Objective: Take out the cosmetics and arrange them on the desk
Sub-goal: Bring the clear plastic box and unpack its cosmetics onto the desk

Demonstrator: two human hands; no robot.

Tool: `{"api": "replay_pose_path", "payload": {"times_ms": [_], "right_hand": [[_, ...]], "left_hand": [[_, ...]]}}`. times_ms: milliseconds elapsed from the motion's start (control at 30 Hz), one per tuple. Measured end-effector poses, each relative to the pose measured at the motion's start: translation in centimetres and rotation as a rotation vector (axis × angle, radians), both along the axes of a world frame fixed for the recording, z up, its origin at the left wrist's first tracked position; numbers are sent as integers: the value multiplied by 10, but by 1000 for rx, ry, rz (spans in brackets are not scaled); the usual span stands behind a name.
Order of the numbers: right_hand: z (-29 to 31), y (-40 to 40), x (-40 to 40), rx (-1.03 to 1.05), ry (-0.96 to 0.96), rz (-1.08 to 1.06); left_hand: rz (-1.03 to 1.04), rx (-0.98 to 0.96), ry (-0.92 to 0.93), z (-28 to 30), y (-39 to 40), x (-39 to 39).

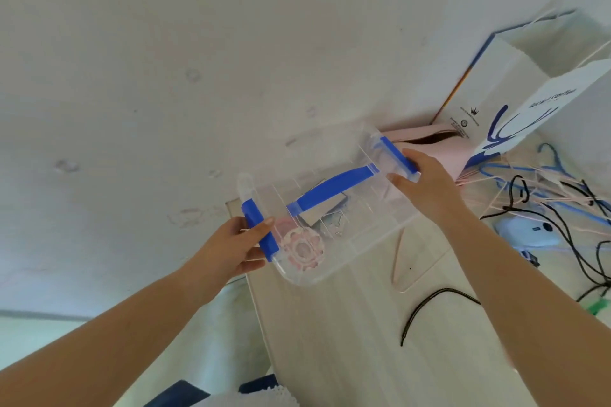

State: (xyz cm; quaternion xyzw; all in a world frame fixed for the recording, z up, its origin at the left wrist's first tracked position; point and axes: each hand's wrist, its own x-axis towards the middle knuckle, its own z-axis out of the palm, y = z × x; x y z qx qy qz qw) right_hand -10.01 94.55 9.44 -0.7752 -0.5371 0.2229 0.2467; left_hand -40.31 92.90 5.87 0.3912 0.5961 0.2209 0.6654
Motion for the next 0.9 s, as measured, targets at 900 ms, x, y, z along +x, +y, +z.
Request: {"api": "replay_pose_path", "payload": {"times_ms": [900], "right_hand": [[-6,-148,-67,-42,824,-511]], "left_hand": [[-79,389,167,10,-13,-64]]}}
